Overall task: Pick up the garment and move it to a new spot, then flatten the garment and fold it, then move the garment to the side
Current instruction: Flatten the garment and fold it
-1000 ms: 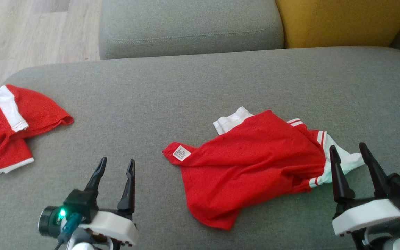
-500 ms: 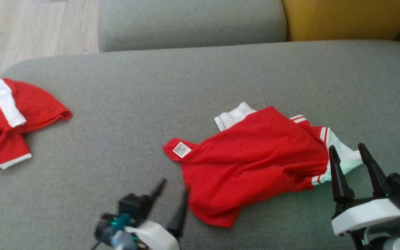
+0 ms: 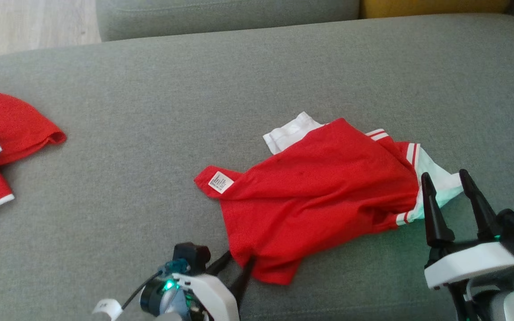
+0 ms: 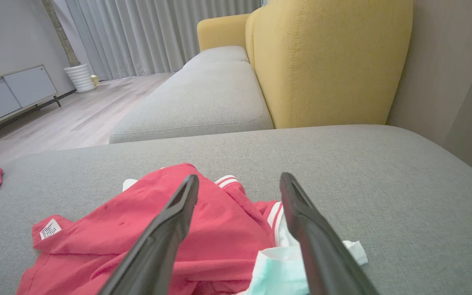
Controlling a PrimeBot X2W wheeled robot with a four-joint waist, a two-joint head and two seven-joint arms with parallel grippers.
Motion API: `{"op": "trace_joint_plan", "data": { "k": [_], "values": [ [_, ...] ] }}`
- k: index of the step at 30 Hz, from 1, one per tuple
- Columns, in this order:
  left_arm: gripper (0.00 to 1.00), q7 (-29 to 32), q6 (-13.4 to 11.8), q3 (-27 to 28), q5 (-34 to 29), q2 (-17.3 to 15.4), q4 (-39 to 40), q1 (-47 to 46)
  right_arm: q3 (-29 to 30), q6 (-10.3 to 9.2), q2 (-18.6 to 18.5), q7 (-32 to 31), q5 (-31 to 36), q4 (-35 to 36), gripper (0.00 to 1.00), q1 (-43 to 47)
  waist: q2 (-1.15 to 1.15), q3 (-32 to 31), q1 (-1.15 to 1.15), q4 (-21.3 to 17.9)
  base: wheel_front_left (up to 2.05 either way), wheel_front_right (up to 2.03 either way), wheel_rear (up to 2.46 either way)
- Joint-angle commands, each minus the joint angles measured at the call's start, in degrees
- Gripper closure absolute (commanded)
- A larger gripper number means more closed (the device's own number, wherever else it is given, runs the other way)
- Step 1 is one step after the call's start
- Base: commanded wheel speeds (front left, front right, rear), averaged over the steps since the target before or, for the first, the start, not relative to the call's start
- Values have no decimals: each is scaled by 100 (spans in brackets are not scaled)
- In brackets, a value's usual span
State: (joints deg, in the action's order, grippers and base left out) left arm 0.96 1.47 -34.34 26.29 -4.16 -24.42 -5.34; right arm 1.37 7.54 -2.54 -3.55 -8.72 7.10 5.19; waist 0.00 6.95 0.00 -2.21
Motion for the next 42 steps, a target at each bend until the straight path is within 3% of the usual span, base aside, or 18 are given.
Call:
{"op": "trace_joint_plan", "data": {
  "k": [1,9,22,28,35,36,37,38,39,42],
  "values": [
    [100,-45,24,141,25,64,20,-259,-99,-5,-34,11,-60,178,0,-234,0,24,0,-22,0,0,0],
    [100,-902,-43,597,288,7,366,-474,25,-5,-34,35,-193,150,0,-218,0,49,0,2,0,0,0],
    [100,-658,-541,1857,896,-727,1340,-767,188,-5,-34,40,-357,114,0,-262,0,137,0,40,0,0,0],
    [100,-674,-543,2087,913,-893,769,-1494,140,-5,-34,59,-397,105,0,-397,0,342,0,-52,0,0,0],
    [100,-827,-358,2018,780,-972,-515,-2234,111,-5,-33,143,-461,27,0,-539,0,529,0,-184,0,0,0],
    [90,-822,-316,1976,760,-972,-701,-2294,107,-5,-33,157,-465,9,0,-551,0,538,0,-196,0,0,0],
    [7,-873,-292,1952,735,-966,-833,-2344,103,-5,-33,172,-467,-7,0,-564,0,545,0,-204,0,0,0],
    [7,-873,-292,1952,735,-966,-833,-2344,103,-5,-33,172,-467,-7,0,-564,0,545,0,-204,0,0,0],
    [0,-943,-261,1931,720,-946,-933,-2376,105,-5,-33,192,-473,-25,0,-575,0,543,0,-206,0,0,0],
    [0,-1188,-238,1896,659,-912,-1108,-2370,131,-5,-33,240,-458,-65,0,-604,0,507,0,-185,0,0,0]
  ]
}}
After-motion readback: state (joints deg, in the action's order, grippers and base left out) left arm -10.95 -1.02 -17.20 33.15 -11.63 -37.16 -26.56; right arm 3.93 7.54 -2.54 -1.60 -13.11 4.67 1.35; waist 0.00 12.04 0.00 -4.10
